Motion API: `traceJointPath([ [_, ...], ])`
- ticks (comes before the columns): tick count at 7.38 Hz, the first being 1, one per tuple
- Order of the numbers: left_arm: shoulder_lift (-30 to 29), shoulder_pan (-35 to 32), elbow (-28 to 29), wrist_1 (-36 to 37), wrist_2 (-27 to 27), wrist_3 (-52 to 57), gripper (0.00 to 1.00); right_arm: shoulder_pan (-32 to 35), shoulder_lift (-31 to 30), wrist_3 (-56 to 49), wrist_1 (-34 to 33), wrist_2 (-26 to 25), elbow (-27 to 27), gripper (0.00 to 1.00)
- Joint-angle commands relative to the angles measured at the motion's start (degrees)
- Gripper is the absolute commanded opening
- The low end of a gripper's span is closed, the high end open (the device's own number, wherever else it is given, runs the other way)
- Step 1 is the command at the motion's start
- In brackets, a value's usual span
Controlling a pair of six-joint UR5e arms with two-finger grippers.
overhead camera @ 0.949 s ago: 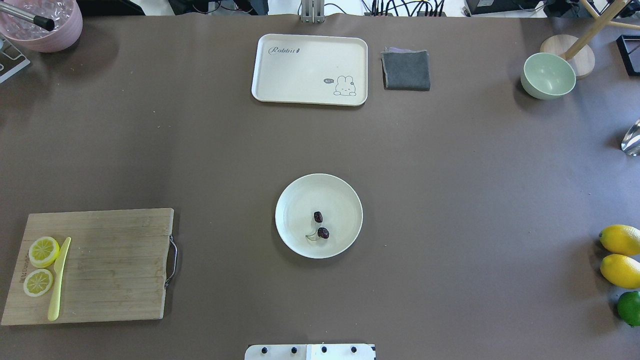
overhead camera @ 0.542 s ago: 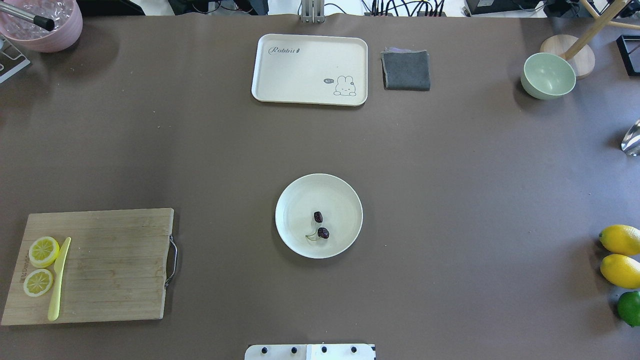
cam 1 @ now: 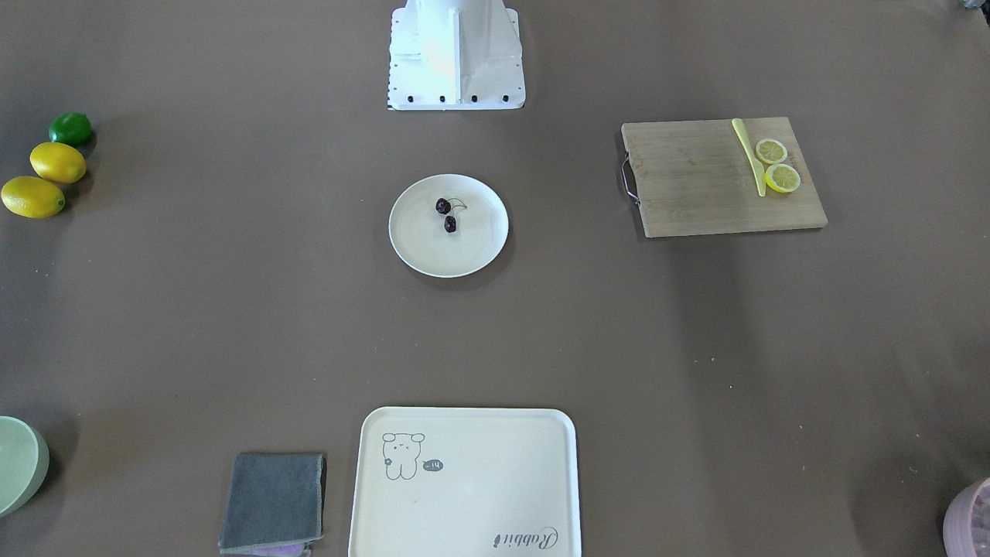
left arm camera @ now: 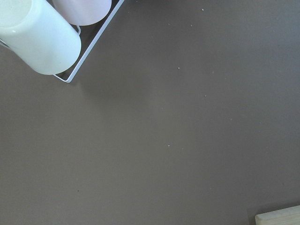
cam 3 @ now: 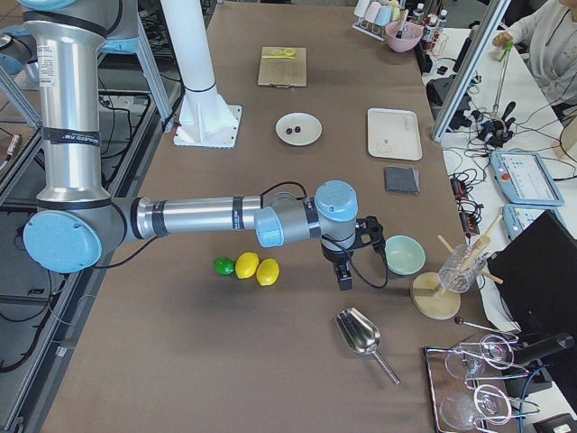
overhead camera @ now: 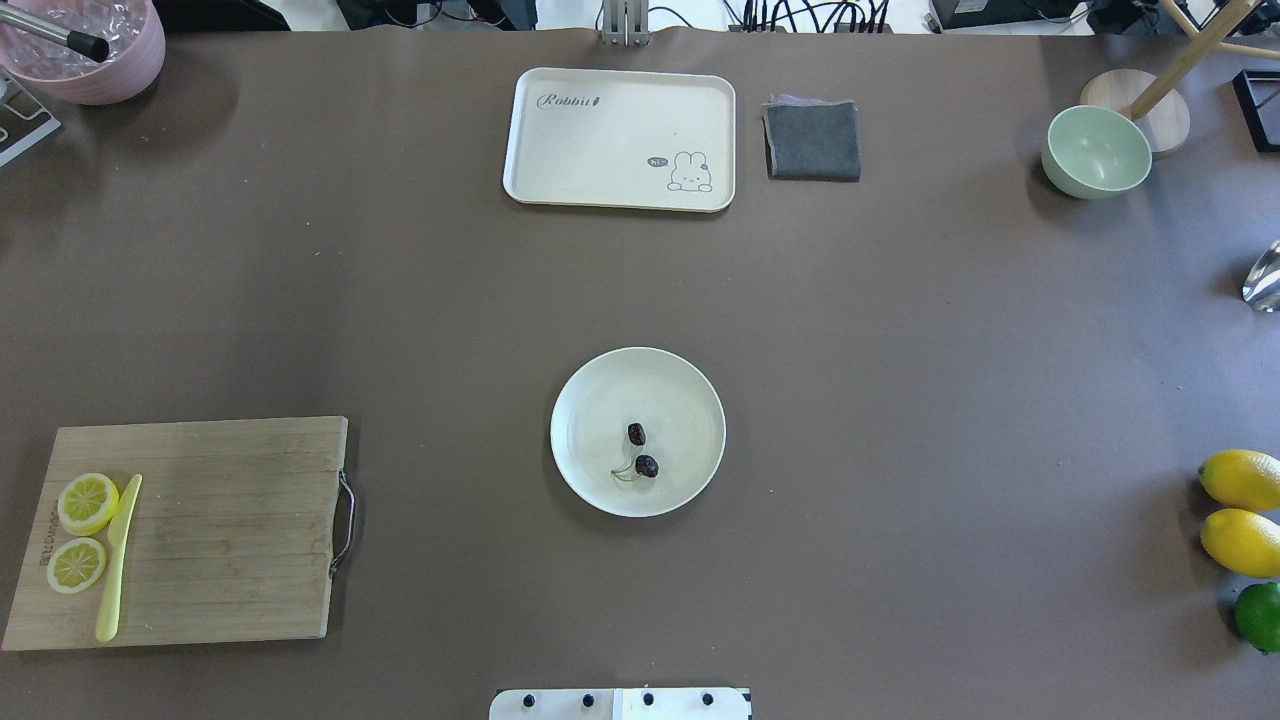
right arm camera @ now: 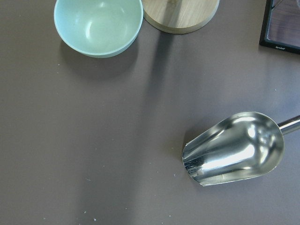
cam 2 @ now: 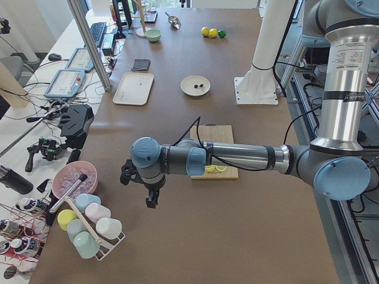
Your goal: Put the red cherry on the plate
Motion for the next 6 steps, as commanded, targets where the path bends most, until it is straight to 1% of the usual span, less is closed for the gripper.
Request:
traceJointPath([
  [1, 0.76, 0.01, -0.82, -0.10, 0.01, 0.35, 0.98, -0.06, 0.06, -0.15, -1.13, -0.16, 0.11, 1.00],
  [6, 0.85, -0.08, -1.09, 0.08, 0.01, 0.26, 0.98, -0.59, -0.46, -0.06, -1.22, 0.46, -0.24, 1.00],
])
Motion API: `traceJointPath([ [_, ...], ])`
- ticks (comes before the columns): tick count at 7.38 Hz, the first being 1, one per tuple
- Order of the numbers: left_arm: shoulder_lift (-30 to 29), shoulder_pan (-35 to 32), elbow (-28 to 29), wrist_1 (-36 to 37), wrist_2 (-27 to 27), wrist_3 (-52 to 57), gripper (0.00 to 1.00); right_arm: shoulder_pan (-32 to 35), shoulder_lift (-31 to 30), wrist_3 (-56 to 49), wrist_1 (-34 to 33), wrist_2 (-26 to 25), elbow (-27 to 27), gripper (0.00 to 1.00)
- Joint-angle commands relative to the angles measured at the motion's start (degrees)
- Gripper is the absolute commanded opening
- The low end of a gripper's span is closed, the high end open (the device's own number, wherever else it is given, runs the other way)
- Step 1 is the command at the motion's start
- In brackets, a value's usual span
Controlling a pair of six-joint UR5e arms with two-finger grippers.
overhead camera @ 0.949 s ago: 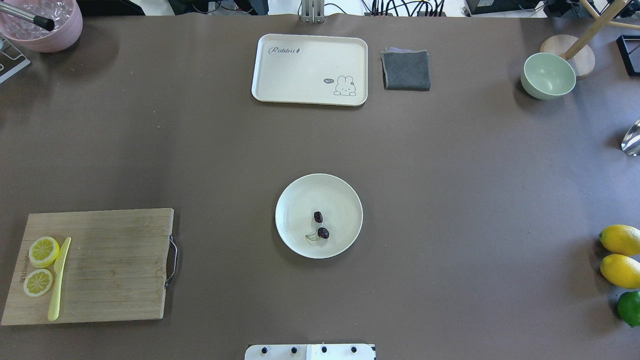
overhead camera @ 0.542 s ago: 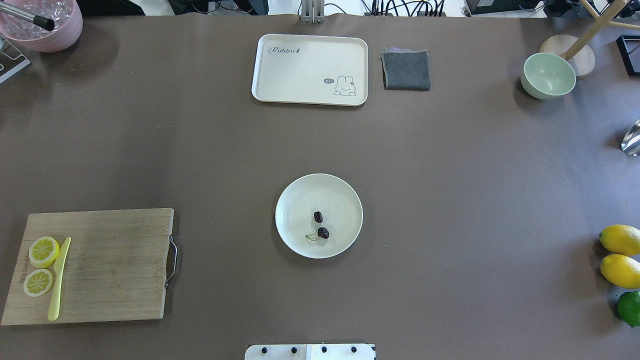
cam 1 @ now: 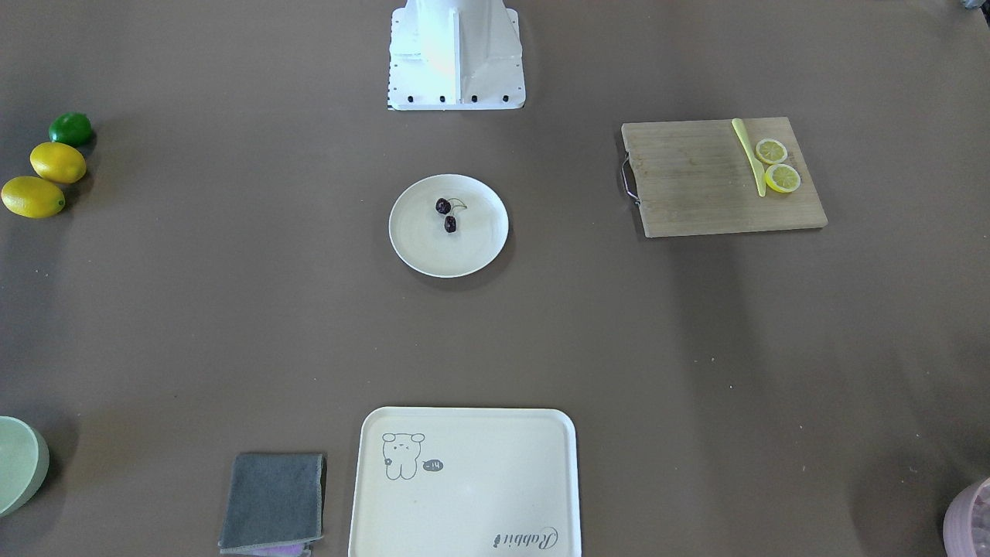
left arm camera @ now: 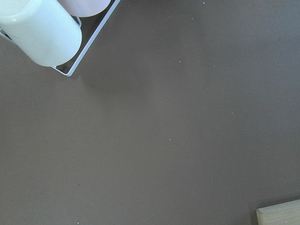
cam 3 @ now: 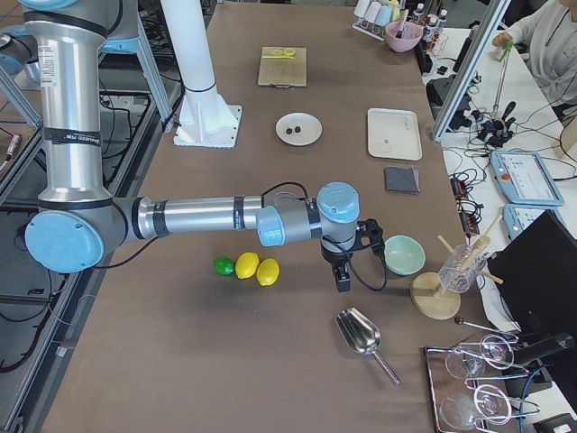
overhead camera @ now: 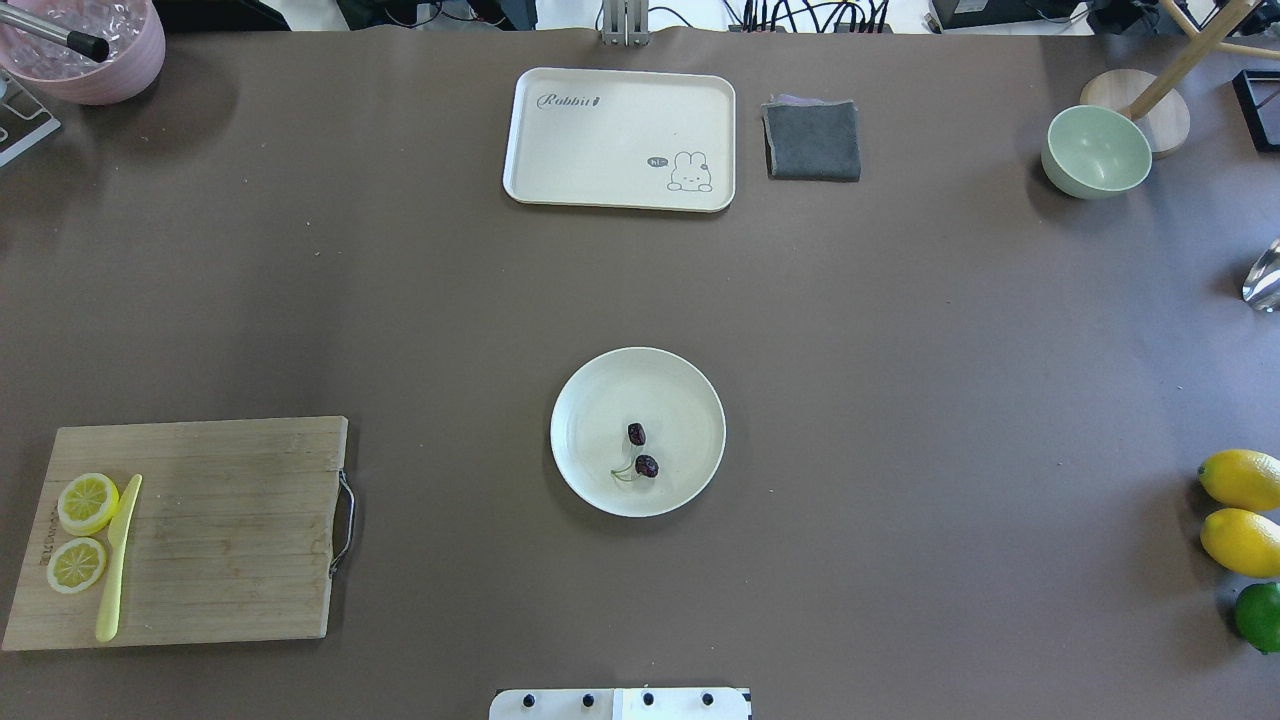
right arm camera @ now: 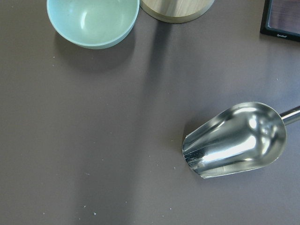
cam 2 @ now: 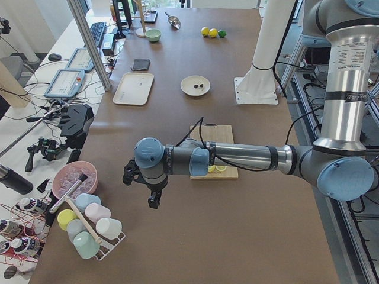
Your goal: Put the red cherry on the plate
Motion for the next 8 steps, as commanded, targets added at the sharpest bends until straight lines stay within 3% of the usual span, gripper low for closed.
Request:
traceJointPath([
  [1, -0.01, 0.00, -0.02, 0.05, -0.12, -0.07, 0.98, -0.49, 0.00, 0.10, 0.00, 0.01, -0.11, 1.00],
  [8, 0.08, -0.18, -0.02, 0.13, 0.06, -0.07, 0.98, -1.02, -0.18, 0.45, 0.08, -0.17, -0.11, 1.00],
])
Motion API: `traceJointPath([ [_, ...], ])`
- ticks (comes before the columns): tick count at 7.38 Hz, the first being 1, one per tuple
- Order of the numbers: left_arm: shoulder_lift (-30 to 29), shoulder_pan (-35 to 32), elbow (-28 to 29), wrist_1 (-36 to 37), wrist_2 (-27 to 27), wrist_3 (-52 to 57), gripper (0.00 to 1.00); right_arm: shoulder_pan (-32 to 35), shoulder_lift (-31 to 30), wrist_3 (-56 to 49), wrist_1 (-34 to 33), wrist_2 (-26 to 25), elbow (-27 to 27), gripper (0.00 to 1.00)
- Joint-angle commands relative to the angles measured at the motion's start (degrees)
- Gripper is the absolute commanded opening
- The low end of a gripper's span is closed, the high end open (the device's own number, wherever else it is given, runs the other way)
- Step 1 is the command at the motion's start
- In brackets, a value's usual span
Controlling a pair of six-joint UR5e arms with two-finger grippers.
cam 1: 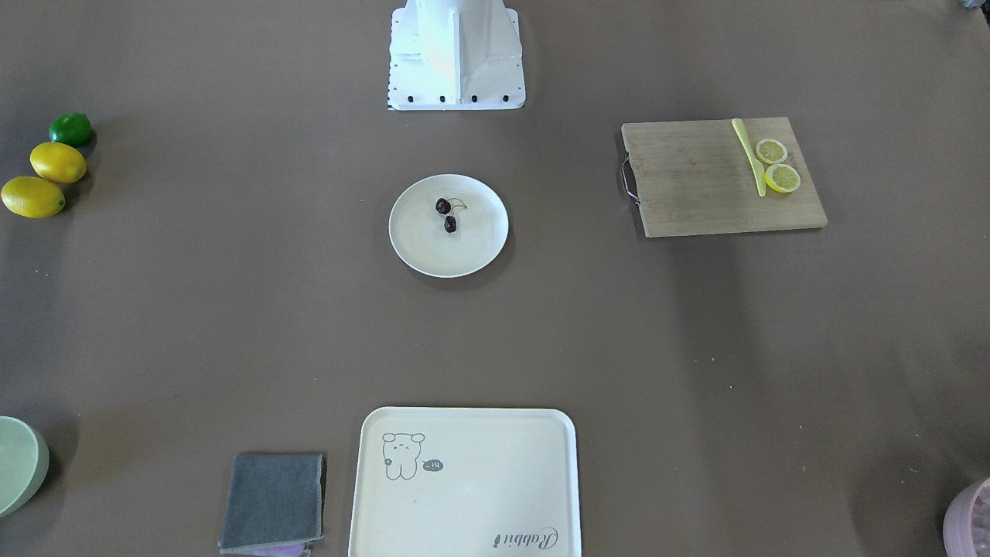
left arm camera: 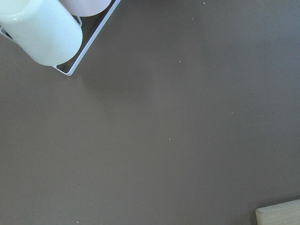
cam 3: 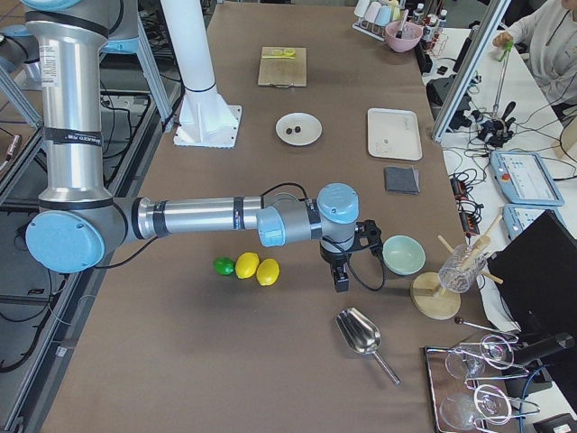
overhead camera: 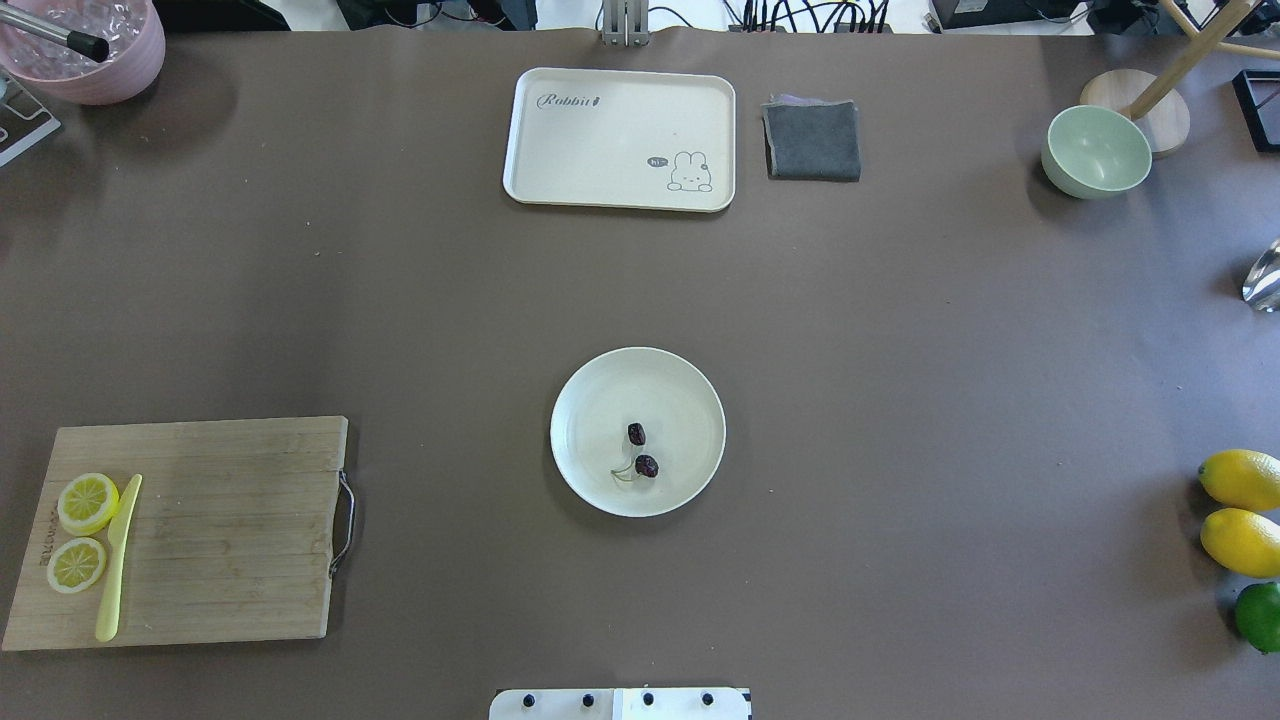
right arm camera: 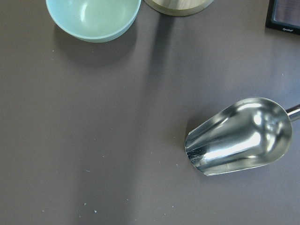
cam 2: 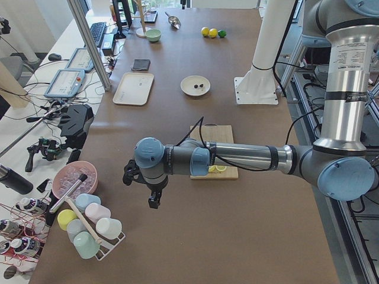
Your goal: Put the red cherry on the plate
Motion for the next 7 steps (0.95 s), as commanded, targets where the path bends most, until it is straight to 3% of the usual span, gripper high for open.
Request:
traceJointPath([
  [1, 0.10, -0.03, -0.35, 0.07, -0.22, 0.00, 0.98, -0.09, 0.06, 0.20, 0.09, 0.34, 0.03, 1.00],
  [7, 2.39, -0.03, -2.90, -0.02, -0.23, 0.00, 0.98, -0.26, 0.06, 0.38, 0.26, 0.43, 0.12, 1.00],
])
